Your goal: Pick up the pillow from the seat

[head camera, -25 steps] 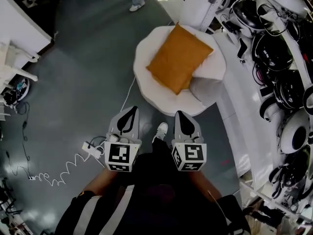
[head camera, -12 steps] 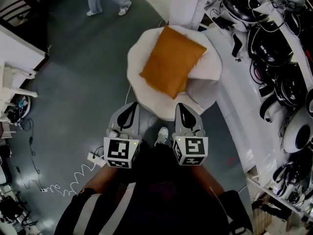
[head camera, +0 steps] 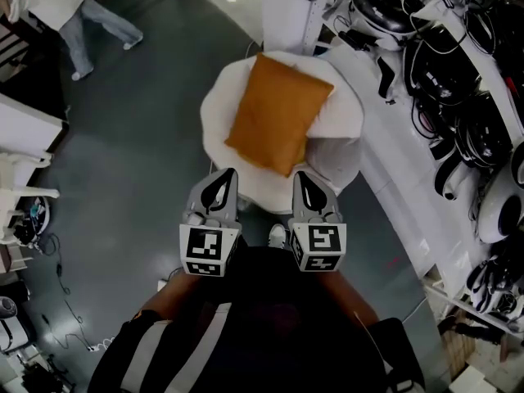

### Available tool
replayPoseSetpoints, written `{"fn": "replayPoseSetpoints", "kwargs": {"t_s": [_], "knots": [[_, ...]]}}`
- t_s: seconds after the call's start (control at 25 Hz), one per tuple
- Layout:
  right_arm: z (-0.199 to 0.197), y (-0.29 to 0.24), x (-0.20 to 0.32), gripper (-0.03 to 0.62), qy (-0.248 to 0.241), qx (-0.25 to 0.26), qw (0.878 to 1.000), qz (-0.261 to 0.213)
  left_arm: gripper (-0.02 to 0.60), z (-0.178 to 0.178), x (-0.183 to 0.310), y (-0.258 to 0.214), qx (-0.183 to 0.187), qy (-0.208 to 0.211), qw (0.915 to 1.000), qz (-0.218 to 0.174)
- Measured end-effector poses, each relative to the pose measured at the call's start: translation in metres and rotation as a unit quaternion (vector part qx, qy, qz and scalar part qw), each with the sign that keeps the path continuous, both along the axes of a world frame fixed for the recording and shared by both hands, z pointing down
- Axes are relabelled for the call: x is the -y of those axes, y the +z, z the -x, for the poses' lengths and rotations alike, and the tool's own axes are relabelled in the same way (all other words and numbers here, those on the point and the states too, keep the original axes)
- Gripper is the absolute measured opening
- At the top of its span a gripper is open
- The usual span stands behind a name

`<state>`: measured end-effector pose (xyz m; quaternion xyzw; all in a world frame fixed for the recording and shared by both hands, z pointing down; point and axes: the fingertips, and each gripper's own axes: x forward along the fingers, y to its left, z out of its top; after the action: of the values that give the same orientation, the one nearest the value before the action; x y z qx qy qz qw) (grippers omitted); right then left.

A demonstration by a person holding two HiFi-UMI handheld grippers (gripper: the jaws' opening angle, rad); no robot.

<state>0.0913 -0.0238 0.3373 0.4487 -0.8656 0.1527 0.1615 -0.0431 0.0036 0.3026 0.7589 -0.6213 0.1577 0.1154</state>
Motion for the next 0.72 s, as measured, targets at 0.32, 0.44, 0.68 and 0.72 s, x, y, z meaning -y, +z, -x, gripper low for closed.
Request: {"fn": "replayPoseSetpoints", "kwargs": {"t_s": [0.32, 0.44, 0.68, 0.72], "knots": [[0.037, 0.031, 0.053, 0.002, 0.067, -0.026, 0.997, 0.039, 0.005, 0.035, 0.074, 0.035, -0.012, 0.074, 0.9967, 0.031], [0.049, 0.046, 0.073, 0.002, 0.098, -0.032, 0.993, 0.053, 0.005, 0.055, 0.097, 0.056, -0.019, 0.092, 0.9945, 0.047], [0.058, 0.09, 0.105, 0.002, 0.158, -0.049, 0.983, 0.083, 0.006, 0.083, 0.139, 0.09, -0.039, 0.149, 0.986, 0.064], [0.059, 0.097, 0.109, 0.002, 0.166, -0.052, 0.981, 0.088, 0.006, 0.087, 0.146, 0.098, -0.039, 0.155, 0.9847, 0.069]]}}
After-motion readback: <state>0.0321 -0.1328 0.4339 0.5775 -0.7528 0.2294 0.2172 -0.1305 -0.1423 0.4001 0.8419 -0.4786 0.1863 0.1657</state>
